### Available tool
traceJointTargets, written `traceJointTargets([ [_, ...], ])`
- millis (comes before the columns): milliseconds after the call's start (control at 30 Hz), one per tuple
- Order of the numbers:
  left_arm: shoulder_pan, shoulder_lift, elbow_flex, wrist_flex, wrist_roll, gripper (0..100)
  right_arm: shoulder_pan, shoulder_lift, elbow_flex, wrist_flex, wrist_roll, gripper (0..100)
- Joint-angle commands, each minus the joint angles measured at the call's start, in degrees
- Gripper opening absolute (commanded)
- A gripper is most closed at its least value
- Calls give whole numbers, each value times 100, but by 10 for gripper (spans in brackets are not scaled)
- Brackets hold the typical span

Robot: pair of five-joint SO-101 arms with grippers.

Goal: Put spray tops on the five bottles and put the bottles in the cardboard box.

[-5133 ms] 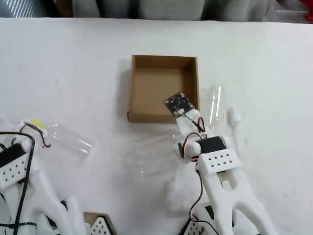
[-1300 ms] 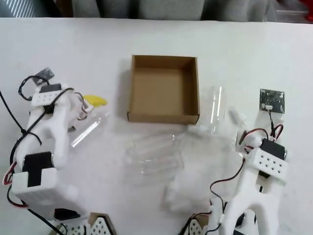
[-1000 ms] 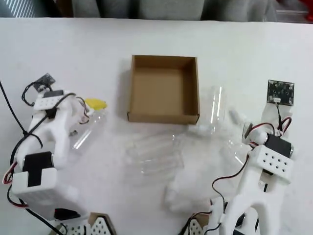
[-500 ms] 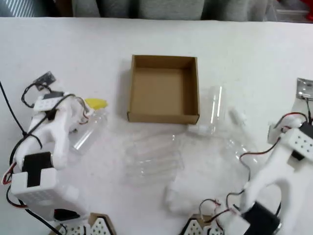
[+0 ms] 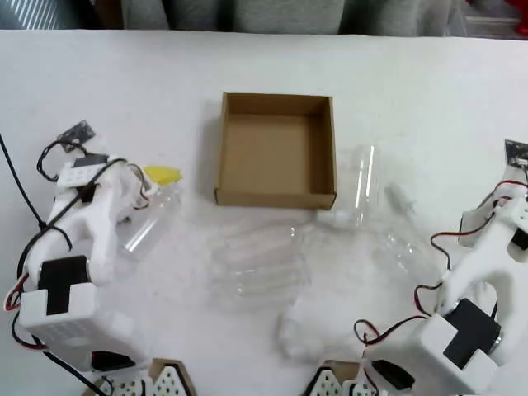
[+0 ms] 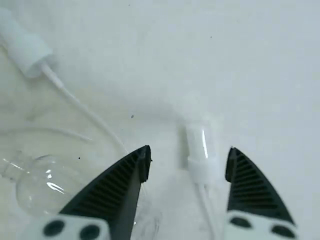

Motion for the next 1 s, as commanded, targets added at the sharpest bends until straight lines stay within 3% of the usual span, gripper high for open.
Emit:
traceJointTargets([
  [0, -57, -330, -53, -141, -62, 487, -13, -66, -756, 558, 9, 235],
  [233, -154, -347, -79, -158, -26, 485, -752, -66, -2101, 2519, -738, 6],
  [400, -154, -338, -70, -299, -26, 484, -1402, -101, -2391, 3134, -1116, 19],
  [567, -154, -347, -79, -299, -26, 484, -1543, -796, -1987, 3134, -1213, 17],
  [667, -154, -338, -141, -299, -18, 484, -2105, -1578, -1327, 3108, -1231, 17],
  [800, -242, -330, -167, -299, -18, 484, -3451, -2580, -396, 2536, -1952, 17],
  [967, -374, -347, -167, -299, 97, 484, -5165, -3503, 1248, 611, -2673, 17],
])
